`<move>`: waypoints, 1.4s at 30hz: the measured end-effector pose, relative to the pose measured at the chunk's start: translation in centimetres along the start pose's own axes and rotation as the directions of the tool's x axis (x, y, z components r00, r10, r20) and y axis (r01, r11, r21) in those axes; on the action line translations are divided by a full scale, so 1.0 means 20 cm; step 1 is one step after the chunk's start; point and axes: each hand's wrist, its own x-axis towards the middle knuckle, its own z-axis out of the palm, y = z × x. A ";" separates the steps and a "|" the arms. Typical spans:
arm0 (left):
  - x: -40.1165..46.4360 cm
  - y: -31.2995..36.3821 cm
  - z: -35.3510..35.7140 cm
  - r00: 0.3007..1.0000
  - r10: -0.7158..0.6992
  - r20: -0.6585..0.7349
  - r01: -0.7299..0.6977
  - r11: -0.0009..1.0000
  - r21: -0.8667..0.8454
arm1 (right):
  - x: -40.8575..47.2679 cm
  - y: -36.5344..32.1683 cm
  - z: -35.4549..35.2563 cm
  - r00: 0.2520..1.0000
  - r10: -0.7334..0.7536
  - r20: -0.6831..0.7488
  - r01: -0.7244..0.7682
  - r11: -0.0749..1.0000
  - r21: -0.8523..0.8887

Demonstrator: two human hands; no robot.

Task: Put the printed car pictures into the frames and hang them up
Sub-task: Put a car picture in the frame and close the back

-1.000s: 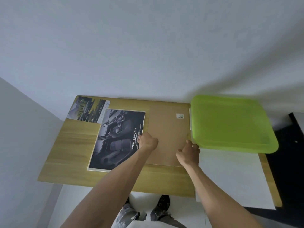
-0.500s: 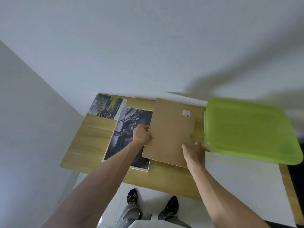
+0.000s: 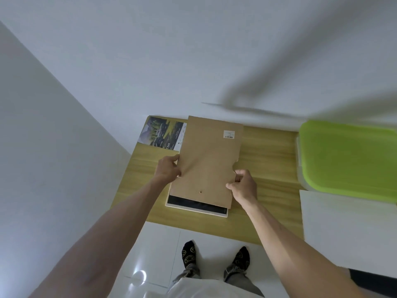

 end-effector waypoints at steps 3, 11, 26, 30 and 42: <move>0.00 -0.09 -0.03 0.999 0.033 0.016 -0.033 0.999 0.006 | -0.04 0.00 0.09 1.000 -0.020 -0.021 0.018 0.998 -0.055; -0.02 -0.22 -0.02 0.988 0.112 0.107 -0.111 0.994 -0.016 | -0.08 0.07 0.16 0.996 0.030 -0.080 -0.041 0.988 -0.146; 0.03 -0.31 0.04 0.991 0.027 0.128 -0.035 0.997 0.064 | -0.09 0.05 0.24 0.990 -0.008 -0.139 -0.048 0.918 -0.395; 0.06 -0.27 0.04 0.976 0.107 0.187 -0.157 0.946 0.283 | -0.09 0.04 0.25 0.999 -0.045 -0.030 0.018 0.803 -0.595; 0.23 -0.08 0.04 0.872 0.231 0.433 -0.487 0.506 0.711 | 0.12 -0.17 0.23 0.969 -0.061 0.238 0.246 0.212 -0.946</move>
